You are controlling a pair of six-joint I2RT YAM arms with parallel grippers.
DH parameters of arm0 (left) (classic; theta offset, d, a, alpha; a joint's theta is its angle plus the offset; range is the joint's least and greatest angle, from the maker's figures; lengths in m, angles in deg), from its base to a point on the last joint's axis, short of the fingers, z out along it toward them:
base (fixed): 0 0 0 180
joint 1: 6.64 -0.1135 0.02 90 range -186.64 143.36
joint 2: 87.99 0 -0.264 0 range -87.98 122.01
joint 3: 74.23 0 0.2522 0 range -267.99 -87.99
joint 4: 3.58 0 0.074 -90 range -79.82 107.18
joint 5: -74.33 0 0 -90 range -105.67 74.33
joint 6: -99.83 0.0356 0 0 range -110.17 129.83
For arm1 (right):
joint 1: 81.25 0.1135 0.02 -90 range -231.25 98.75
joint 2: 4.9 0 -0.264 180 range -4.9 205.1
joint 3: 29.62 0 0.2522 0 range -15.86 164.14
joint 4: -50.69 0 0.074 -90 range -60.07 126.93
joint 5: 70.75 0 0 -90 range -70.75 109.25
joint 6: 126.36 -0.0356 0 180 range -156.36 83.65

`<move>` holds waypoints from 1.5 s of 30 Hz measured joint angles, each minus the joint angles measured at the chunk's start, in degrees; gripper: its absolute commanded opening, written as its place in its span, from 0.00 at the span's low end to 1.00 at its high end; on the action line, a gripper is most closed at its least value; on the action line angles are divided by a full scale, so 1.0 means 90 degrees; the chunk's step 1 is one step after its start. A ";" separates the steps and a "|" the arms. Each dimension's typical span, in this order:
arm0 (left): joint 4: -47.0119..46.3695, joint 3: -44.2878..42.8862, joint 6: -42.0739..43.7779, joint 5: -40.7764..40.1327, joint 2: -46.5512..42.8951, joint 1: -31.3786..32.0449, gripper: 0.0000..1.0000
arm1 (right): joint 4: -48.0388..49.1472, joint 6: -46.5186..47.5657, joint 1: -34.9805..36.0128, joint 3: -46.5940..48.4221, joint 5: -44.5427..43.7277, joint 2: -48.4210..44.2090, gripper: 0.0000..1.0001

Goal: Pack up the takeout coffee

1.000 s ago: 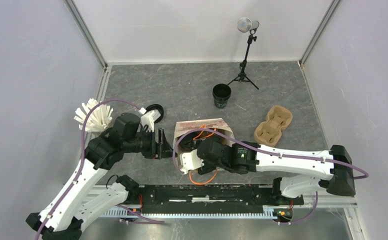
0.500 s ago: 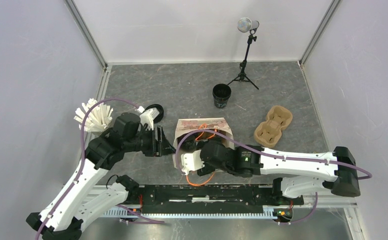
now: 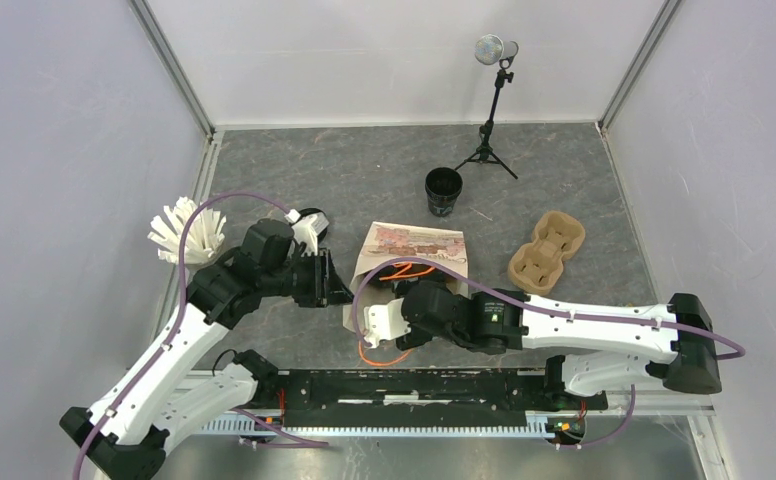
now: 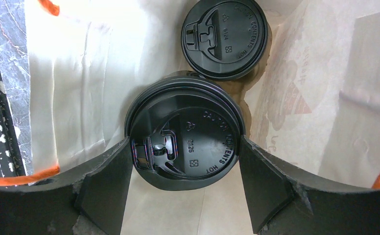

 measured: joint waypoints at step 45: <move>-0.0240 -0.0095 0.0138 0.0330 0.0345 0.0010 0.02 | -0.0107 0.1860 -0.1025 0.0466 0.0102 0.0036 0.65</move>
